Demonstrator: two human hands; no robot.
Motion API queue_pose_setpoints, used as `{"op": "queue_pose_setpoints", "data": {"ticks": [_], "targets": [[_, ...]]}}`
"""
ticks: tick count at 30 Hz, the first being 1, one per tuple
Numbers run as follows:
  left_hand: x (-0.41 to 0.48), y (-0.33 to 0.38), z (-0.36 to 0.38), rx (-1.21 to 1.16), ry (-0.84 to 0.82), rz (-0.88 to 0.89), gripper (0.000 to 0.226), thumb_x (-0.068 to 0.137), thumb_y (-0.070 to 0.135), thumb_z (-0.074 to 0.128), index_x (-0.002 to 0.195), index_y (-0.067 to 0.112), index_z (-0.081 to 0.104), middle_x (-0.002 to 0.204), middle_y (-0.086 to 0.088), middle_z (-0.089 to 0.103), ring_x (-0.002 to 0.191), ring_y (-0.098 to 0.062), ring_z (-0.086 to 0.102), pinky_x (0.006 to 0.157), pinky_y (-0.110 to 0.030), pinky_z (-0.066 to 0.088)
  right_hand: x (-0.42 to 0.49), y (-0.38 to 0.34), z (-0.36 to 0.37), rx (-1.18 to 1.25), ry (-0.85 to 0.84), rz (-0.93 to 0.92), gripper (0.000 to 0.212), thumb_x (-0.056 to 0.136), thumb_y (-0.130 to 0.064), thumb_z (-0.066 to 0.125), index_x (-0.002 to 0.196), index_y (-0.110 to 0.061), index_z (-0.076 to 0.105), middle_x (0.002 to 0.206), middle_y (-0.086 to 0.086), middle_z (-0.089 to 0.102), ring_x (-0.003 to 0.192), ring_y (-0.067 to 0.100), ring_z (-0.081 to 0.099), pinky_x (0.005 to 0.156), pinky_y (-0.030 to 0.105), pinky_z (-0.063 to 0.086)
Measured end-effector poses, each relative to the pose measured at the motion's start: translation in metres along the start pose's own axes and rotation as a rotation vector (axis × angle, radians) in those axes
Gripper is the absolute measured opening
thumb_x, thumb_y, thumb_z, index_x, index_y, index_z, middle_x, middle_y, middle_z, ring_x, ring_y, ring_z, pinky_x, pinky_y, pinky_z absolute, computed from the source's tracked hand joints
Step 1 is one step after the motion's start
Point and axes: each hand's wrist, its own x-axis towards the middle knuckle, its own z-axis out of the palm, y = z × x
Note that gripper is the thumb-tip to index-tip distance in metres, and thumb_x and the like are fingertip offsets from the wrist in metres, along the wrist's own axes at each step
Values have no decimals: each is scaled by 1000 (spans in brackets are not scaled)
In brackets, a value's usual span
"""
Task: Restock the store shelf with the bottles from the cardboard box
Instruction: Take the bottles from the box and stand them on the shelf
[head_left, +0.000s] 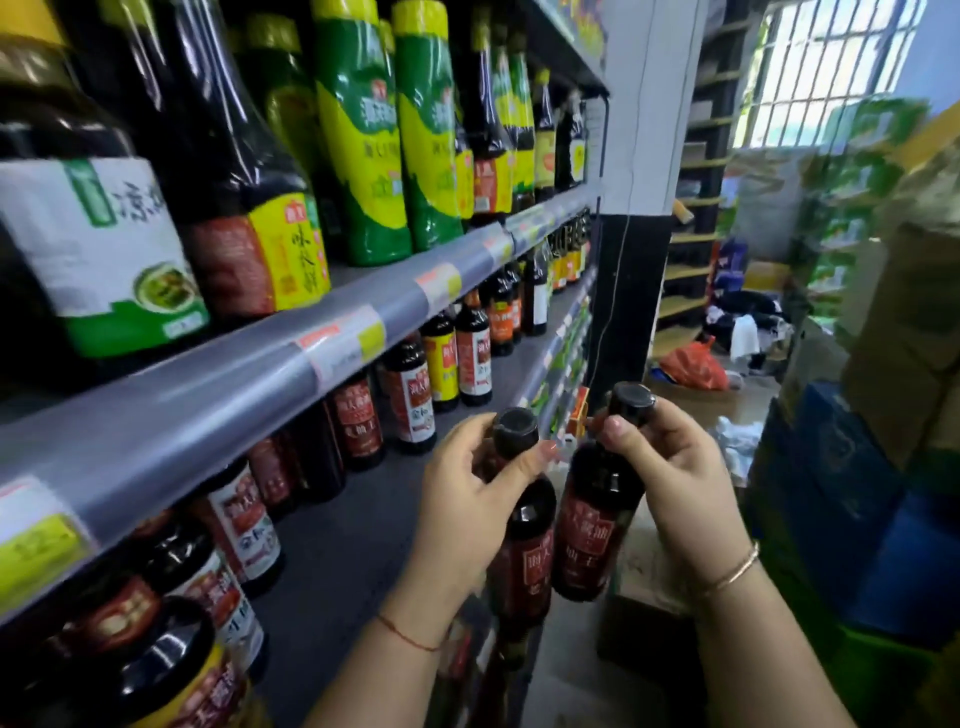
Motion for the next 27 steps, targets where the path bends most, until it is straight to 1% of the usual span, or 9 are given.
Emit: {"op": "queue_pose_setpoints", "data": {"ticks": [2,5,9,12,14,16,18,25,27], "targets": [[2,6,-10,-14,56,18,23,67,43,75,86,31,69,88,7,74,85,-8,69,77,-32,56,9,0,15,22,-20,-20,23,79,-26,64,99,-15,68,93,19,70,86,26,68,75,31,57],[6,11,-27,11,167,49,23,70,43,79,88,32,69,90,6,74,87,-10,69,80,-37,56,23,8,35,102,-42,-21,29,78,-26,63,101,-9,67,92,12,72,87,24,68,73,28,58],[8,18,-43,73,303,80,20,70,39,77,88,35,69,92,8,74,90,-11,69,86,-46,56,40,26,60,187,-122,-43,16,79,-31,65,92,-23,71,91,7,73,87,25,65,77,35,55],[10,17,-54,141,402,108,23,69,40,78,89,36,69,95,10,74,94,-10,69,89,-44,54,51,37,77,263,-211,-46,23,78,-39,70,93,-22,70,93,12,72,89,24,65,82,40,54],[9,14,-61,171,452,123,25,69,40,76,93,36,69,100,10,74,100,-12,68,93,-46,53,58,43,88,307,-266,-52,22,78,-37,70,93,-21,70,92,7,72,89,20,66,82,36,55],[8,11,-67,206,502,134,25,70,38,79,93,36,69,101,9,74,101,-13,67,93,-48,52,63,47,100,368,-319,-63,17,78,-28,66,91,-19,69,89,0,74,87,14,67,79,27,55],[4,8,-71,240,547,141,25,71,38,79,94,35,69,101,9,74,101,-11,67,94,-46,53,67,50,112,411,-361,-73,15,76,-27,66,89,-20,70,85,-3,74,84,10,66,76,21,54],[-13,-5,-88,308,672,102,18,71,35,74,89,36,70,97,5,75,95,-13,70,90,-46,54,64,71,146,487,-517,-40,17,84,-16,60,98,-10,67,89,-2,74,90,10,69,77,19,52],[-16,-7,-91,328,689,78,18,71,37,74,88,34,70,95,6,75,93,-11,70,88,-44,56,61,77,154,468,-575,-44,19,84,-19,61,99,-10,67,91,1,75,92,13,69,78,20,52]]}}
